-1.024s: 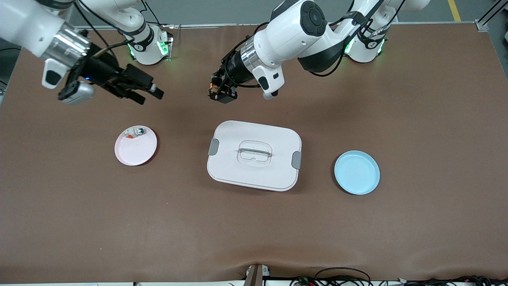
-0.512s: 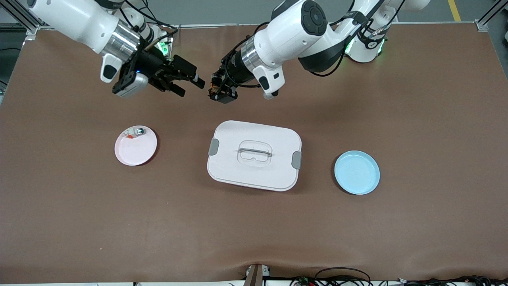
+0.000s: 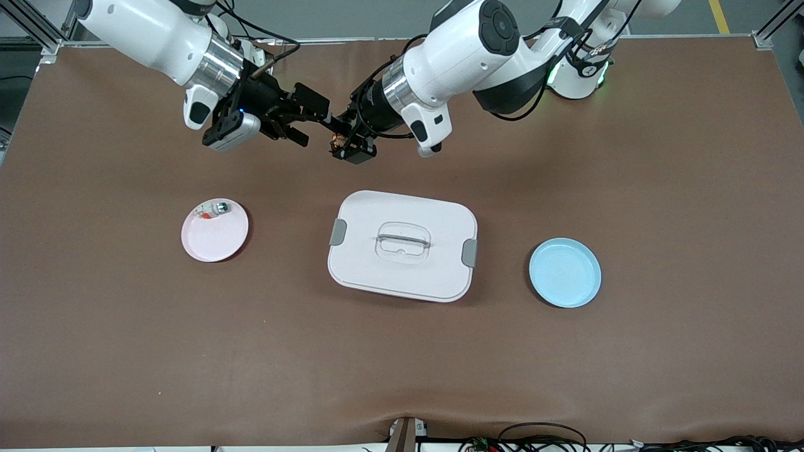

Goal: Transfer orange switch to right arm and place
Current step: 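Close the right gripper on the switch beside the left gripper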

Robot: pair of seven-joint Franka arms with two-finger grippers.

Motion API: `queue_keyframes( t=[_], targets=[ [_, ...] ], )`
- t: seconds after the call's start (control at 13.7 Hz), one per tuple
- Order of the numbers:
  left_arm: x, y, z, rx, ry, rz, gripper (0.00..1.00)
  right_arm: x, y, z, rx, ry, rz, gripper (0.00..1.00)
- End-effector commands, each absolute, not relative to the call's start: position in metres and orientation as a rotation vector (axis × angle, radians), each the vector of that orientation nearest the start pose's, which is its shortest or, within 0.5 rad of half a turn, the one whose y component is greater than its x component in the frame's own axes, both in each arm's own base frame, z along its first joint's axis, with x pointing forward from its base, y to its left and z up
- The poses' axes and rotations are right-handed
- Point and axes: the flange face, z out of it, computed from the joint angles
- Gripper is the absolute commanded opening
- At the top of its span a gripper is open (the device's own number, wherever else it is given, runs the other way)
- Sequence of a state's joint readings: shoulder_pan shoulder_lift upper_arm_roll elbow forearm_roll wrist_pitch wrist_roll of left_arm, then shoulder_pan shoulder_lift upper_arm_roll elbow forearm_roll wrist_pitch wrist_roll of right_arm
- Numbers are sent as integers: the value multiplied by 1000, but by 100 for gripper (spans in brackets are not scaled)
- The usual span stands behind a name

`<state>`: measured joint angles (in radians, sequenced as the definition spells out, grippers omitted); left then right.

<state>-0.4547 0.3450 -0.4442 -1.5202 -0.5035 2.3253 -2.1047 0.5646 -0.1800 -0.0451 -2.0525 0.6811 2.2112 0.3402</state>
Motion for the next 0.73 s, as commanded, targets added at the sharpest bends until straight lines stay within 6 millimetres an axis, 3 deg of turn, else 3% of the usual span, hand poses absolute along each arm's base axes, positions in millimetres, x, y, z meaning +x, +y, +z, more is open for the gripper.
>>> queue_keyframes(
  t=[0.0, 0.29, 0.66],
  targets=[
    [461, -519, 545, 1815, 1772, -704, 40, 451, 286, 554, -2426, 190, -37, 100],
    [459, -521, 546, 1820, 1767, -704, 40, 447, 303, 548, -2397, 183, -11, 100],
    [458, -521, 548, 1819, 1763, -704, 40, 450, 303, 548, -2399, 137, -34, 100]
  ],
)
